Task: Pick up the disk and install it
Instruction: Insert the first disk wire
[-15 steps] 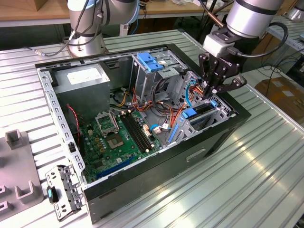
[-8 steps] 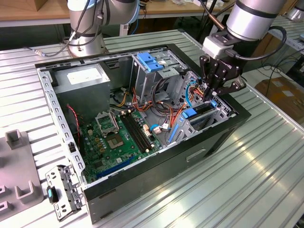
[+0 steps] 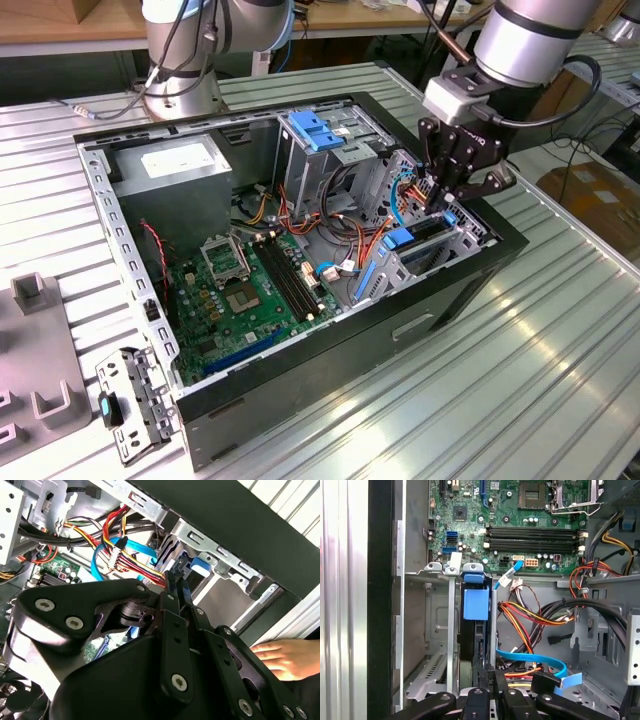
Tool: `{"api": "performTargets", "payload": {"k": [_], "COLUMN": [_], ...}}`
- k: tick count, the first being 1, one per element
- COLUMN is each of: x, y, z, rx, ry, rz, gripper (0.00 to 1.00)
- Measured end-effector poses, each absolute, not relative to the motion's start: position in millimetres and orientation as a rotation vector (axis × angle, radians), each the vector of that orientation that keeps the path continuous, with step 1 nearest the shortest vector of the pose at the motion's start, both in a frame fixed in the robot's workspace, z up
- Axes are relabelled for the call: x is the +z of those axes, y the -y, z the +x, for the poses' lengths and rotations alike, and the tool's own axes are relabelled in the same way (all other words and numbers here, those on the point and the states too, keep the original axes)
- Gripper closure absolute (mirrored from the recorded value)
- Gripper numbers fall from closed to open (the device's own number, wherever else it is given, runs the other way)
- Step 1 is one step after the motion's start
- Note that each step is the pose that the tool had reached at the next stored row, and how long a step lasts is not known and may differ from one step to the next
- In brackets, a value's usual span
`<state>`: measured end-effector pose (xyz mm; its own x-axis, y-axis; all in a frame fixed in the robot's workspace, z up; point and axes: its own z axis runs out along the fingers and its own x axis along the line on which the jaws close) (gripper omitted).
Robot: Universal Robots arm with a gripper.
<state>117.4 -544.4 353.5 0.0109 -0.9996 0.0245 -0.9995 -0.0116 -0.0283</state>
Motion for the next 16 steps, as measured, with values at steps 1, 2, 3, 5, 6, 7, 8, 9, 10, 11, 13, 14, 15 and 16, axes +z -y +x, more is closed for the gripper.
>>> {"api": "performTargets", "payload": {"k": [1,2,3,5,6,7,8,9,10,11,13,14,15,16], "x": [353.4,353.3,353.2,353.1,352.9,352.9,352.9,352.9,352.8,352.9,352.9,352.8,352.7,352.7], "y": [545.0,545.4,545.8,546.5,547.3,548.1,549.5,550.8,552.7,553.7,553.7,553.7,553.8,553.8], "z": [117.3,117.3,117.2,117.2,117.2,117.2,117.2,117.2,117.2,117.2,117.1,116.8,116.5,116.5], "rx": [-0.059,-0.059,-0.059,-0.059,-0.059,-0.059,-0.059,-0.059,-0.059,-0.059,-0.059,-0.059,-0.059,-0.059], "ry": [-2.214,-2.219,-2.225,-2.243,-2.251,-2.253,-2.254,-2.254,-2.254,-2.254,-2.254,-2.254,-2.254,-2.254], "rz": [-2.224,-2.219,-2.213,-2.195,-2.188,-2.186,-2.185,-2.185,-2.185,-2.185,-2.185,-2.185,-2.185,-2.185], "gripper": [0.84,0.84,0.84,0.84,0.84,0.84,0.84,0.84,0.84,0.84,0.84,0.84,0.84,0.84]}}
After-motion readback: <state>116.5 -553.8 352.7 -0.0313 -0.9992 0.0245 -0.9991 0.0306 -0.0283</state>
